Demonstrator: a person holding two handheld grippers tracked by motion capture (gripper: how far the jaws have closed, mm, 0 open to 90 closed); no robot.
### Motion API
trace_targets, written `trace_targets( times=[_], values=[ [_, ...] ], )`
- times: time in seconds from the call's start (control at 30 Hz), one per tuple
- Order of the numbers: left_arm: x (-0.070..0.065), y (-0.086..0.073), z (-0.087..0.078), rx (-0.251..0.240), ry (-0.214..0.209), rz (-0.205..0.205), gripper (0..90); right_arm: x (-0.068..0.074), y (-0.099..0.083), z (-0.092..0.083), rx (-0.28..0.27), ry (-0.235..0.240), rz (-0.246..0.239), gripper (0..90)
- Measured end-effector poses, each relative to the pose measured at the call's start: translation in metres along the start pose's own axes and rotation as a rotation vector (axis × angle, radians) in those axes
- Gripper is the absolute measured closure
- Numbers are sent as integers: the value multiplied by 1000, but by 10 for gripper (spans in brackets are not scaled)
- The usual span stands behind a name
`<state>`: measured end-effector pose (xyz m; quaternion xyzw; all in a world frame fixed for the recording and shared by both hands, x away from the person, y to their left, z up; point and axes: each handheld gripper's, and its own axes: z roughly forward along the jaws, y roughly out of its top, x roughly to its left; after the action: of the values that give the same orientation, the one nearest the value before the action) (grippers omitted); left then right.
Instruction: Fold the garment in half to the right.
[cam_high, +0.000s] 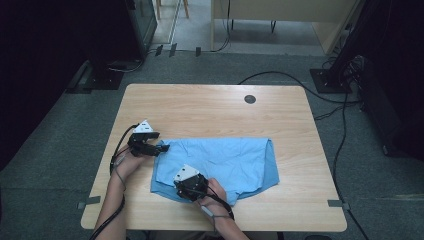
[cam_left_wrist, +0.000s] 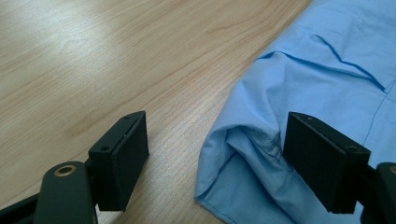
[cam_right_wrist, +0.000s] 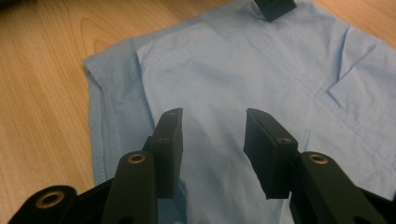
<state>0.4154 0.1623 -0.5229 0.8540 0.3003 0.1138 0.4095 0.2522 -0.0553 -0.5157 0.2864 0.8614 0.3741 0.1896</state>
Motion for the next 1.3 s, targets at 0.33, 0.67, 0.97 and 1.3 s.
trace_targets(
  times=[0.33,0.67,0.97,1.3],
  values=[
    [-1,0,0,1,7,-1,221,7,3,-1,-48,-3,19,549],
    [-1,0,0,0,8,-4,221,17,5,5,-55,14,-18,512],
    [-1,0,0,-2,9,-10,220,25,6,4,-81,-9,-42,527],
    [-1,0,0,-2,7,-13,220,28,10,10,-76,49,-31,519]
  ],
)
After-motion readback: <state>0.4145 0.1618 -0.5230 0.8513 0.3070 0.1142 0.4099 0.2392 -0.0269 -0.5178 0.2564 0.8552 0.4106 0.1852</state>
